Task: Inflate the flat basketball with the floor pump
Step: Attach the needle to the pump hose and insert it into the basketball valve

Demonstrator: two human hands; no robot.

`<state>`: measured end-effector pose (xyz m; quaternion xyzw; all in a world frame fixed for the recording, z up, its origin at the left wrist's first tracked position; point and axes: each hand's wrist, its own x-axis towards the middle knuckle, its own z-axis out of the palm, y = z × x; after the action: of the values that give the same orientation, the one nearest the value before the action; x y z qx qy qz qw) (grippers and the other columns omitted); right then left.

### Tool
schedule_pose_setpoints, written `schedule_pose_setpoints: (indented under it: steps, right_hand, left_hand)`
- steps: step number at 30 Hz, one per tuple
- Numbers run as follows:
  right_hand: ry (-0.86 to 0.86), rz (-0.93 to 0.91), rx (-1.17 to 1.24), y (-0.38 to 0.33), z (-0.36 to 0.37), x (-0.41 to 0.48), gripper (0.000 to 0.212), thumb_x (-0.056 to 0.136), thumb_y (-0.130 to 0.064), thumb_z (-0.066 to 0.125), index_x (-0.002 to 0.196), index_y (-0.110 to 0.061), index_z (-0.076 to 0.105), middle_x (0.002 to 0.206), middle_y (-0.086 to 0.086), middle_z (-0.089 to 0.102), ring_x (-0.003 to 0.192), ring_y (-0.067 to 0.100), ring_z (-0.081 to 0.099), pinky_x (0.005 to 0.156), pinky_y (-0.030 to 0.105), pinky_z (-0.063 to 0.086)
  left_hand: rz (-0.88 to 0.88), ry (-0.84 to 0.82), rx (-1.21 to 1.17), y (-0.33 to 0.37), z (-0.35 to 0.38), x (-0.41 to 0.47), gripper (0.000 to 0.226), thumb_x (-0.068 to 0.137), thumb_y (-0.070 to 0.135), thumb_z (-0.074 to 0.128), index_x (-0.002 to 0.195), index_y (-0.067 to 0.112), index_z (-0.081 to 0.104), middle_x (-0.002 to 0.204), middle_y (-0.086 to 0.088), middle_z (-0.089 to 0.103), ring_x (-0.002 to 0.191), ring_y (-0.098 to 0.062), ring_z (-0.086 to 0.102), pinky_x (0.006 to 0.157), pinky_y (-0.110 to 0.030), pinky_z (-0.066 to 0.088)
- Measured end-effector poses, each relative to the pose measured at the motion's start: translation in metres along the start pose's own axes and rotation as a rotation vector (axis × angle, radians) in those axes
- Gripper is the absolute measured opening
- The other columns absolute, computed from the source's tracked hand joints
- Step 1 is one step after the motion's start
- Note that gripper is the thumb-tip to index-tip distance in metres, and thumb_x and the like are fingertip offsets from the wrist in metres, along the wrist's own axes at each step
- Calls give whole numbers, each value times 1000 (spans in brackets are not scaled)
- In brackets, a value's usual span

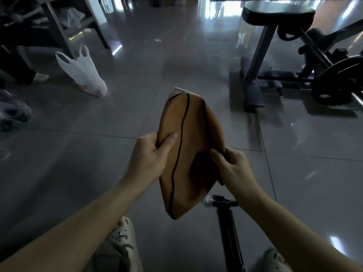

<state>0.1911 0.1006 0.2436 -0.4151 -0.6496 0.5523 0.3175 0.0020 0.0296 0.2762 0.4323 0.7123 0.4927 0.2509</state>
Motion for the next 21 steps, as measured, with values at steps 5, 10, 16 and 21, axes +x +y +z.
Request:
schedule_pose_setpoints:
  steps: [5, 10, 16, 21]
  right_hand:
    - [-124, -16, -76, 3, -18, 12, 40, 102, -26, 51, 87, 9, 61, 62, 9, 50, 54, 23, 43, 54, 36, 34]
    - [-474, -44, -309, -8, -37, 19, 32, 102, -26, 54, 88, 0, 67, 68, 21, 58, 54, 32, 50, 53, 35, 41]
    - [-516, -48, -351, -7, -29, 6, 36, 99, -37, 57, 80, -10, 70, 62, 3, 59, 50, 17, 50, 49, 31, 39]
    - [-395, 23, -727, -5, -55, -1, 41, 76, -63, 70, 96, -27, 68, 82, -11, 62, 74, 5, 59, 64, 30, 52]
  left_hand:
    - [167, 40, 672, -8, -8, 18, 77, 77, 57, 78, 134, 15, 49, 129, -7, 58, 110, -21, 60, 87, -34, 51]
    - [754, -398, 967, -9, -11, 38, 94, 76, 82, 55, 149, 24, 44, 153, 2, 47, 146, -20, 36, 122, -42, 21]
    - [656, -478, 876, -26, 0, 31, 55, 84, 80, 45, 77, 26, 51, 67, 13, 54, 60, -4, 51, 55, -18, 26]
    - [472, -491, 840, -37, -8, 40, 75, 85, 79, 31, 61, 13, 58, 56, 3, 57, 51, -9, 53, 50, -19, 27]
